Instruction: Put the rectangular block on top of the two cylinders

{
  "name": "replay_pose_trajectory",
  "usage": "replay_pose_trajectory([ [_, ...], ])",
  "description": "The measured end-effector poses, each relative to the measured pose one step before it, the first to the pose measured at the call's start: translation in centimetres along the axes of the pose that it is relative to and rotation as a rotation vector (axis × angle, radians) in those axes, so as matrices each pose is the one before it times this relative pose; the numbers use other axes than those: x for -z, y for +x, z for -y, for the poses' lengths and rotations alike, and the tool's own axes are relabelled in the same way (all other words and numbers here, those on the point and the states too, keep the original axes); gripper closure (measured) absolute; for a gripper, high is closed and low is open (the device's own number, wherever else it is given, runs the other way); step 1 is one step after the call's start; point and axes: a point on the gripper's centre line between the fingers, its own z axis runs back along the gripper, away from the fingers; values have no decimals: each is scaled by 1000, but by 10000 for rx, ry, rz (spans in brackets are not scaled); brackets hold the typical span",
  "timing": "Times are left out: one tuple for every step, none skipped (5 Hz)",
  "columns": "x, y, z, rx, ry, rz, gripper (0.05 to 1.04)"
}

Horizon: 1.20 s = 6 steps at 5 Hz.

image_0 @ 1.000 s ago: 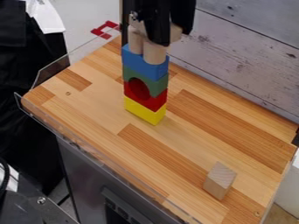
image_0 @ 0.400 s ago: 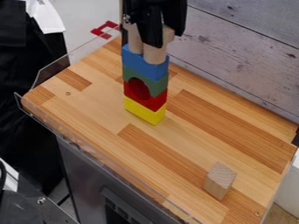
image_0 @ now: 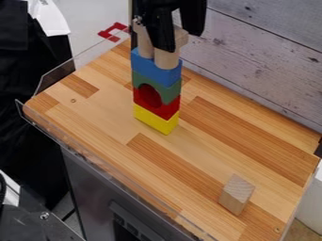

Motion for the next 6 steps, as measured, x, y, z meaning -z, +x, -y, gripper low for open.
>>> replay_pose_trajectory([
  [-18,143,42,-14,-23,10,77],
  [-944,425,27,63,40,209,83],
  [-1672,275,-358,91,383,318,83],
  [-1487,-987,-38,482,374,141,83],
  [-52,-3400,1260,2263,341,239,83],
  [2125,-4027,2010,2466,-571,160,83],
])
